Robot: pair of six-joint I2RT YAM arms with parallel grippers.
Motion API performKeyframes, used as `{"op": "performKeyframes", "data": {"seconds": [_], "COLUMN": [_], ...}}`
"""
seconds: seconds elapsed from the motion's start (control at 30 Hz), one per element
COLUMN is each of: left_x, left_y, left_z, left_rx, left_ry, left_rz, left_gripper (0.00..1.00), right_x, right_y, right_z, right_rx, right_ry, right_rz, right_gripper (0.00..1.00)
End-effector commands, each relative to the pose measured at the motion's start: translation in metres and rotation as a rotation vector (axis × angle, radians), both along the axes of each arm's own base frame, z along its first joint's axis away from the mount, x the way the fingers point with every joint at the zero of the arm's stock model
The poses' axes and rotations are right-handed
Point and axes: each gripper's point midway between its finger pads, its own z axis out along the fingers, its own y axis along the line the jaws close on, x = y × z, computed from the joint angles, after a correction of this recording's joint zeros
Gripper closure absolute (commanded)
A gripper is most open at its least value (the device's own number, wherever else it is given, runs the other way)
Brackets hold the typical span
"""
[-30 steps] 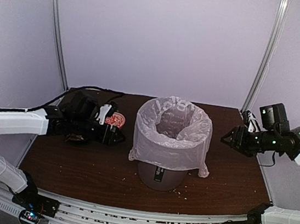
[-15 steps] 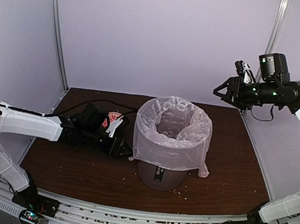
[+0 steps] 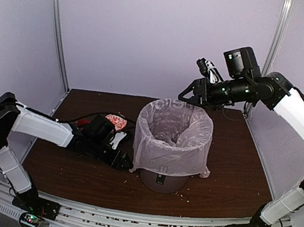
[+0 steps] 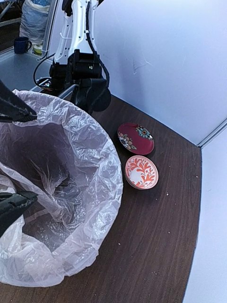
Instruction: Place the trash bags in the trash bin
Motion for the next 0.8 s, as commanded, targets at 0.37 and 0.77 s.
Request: {"op": "performKeyframes", "data": {"seconds": [0.37,0.77], "left_x": [0.013,0.107], "left_y": [0.039,-0.02], "left_z": [0.149,0.183], "left_rx": [-0.157,-0.24], "left_ry": [-0.355,-0.389], "left_rz": [0.127,0.122], "left_gripper": [0.28,0.38], "right_x": [-0.003,-0.004], "right_y": [-0.008,-0.014], "right_z": [0.022,0.025], "right_rx": [0.032,-0.031], "right_ry": [-0.056,-0.07], "right_rz": [-0.021,-0.017], "right_gripper": [0.51,0.59]}}
